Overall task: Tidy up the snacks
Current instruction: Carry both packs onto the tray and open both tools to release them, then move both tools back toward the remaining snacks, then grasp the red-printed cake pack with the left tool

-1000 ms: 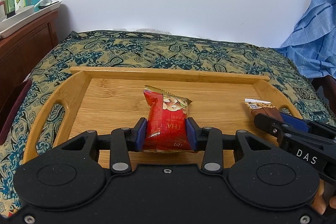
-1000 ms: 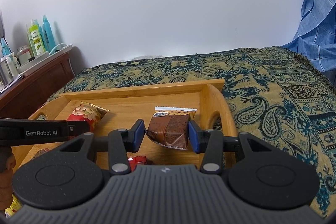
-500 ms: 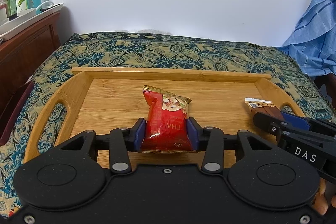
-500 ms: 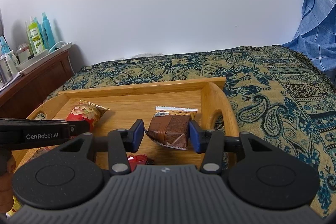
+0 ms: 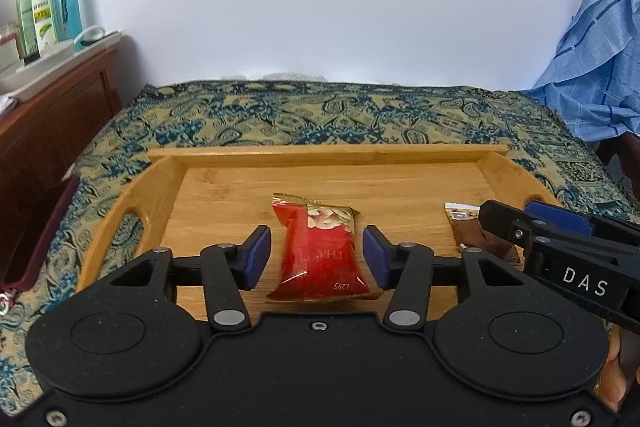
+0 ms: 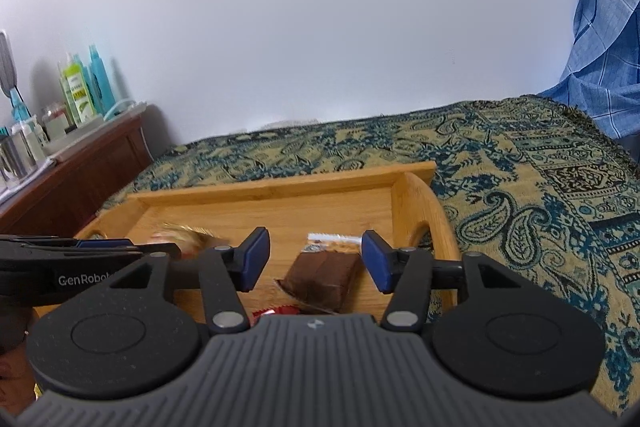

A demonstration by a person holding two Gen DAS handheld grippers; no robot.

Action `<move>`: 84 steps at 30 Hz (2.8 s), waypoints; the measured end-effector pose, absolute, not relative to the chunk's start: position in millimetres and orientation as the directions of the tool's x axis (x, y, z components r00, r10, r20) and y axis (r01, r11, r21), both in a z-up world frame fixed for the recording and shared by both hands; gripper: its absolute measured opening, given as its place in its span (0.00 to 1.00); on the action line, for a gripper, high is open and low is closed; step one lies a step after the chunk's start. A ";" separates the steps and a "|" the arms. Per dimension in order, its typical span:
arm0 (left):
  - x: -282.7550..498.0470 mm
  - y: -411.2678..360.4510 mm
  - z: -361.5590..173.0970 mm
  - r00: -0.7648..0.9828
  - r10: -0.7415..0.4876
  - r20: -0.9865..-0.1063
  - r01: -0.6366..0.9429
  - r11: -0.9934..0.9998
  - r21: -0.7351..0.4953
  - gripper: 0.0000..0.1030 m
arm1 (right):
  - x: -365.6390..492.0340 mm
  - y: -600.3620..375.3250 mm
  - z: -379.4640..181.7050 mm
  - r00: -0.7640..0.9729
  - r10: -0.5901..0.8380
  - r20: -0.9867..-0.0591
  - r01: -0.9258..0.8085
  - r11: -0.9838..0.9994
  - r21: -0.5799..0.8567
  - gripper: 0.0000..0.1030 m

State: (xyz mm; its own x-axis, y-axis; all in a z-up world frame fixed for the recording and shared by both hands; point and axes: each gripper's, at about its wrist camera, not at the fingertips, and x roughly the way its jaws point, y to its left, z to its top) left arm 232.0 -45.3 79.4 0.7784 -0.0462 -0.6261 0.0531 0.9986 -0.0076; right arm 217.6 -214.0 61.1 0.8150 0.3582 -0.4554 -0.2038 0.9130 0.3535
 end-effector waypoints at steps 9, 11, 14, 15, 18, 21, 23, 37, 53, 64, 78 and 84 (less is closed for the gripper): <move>205.4 -45.1 97.9 0.801 -0.045 -0.596 0.061 0.998 0.007 0.70 | 197.7 -218.0 67.1 0.837 0.360 -0.413 -0.206 0.905 0.373 0.75; 197.6 -45.2 101.7 0.808 -0.040 -0.588 0.063 0.998 0.019 0.74 | 190.6 -218.4 68.2 0.843 0.357 -0.402 -0.207 0.906 0.369 0.77; 185.4 -45.0 105.6 0.817 -0.032 -0.575 0.062 0.998 0.032 0.80 | 179.7 -220.1 69.7 0.848 0.359 -0.390 -0.213 0.904 0.370 0.81; 181.2 -44.4 106.7 0.818 -0.033 -0.574 0.064 0.997 0.033 0.80 | 176.0 -220.2 70.2 0.849 0.360 -0.387 -0.215 0.904 0.369 0.82; 168.6 -42.4 108.6 0.818 -0.041 -0.573 0.069 0.997 0.028 0.81 | 162.4 -221.6 70.8 0.856 0.355 -0.377 -0.220 0.908 0.356 0.85; 156.0 -39.7 108.6 0.815 -0.055 -0.577 0.076 0.997 0.012 0.81 | 150.1 -222.9 70.9 0.862 0.347 -0.370 -0.224 0.915 0.335 0.88; 146.9 -37.9 107.4 0.811 -0.062 -0.582 0.079 0.997 0.004 0.82 | 141.9 -224.0 70.5 0.868 0.335 -0.366 -0.221 0.921 0.320 0.88; 83.4 -21.5 88.5 0.797 -0.058 -0.602 0.059 0.998 -0.018 0.82 | 80.6 -231.9 56.0 0.879 0.294 -0.376 -0.202 0.943 0.263 0.75; 33.7 -18.1 69.1 0.757 -0.099 -0.646 0.090 0.995 -0.046 0.62 | 42.3 -228.5 38.4 0.856 0.250 -0.453 -0.177 0.964 0.198 0.69; 42.3 -21.3 57.0 0.735 -0.105 -0.669 0.054 0.994 -0.096 0.62 | 52.5 -229.7 29.4 0.835 0.206 -0.510 -0.123 0.973 0.193 0.76; 59.8 -39.9 44.3 0.737 -0.085 -0.670 0.054 0.996 -0.067 0.35 | 67.8 -222.6 25.4 0.824 0.198 -0.531 -0.117 0.976 0.183 0.85; 51.8 -42.5 39.1 0.744 -0.079 -0.663 0.069 0.997 -0.042 0.28 | 69.5 -218.1 23.2 0.819 0.197 -0.539 -0.125 0.978 0.167 0.78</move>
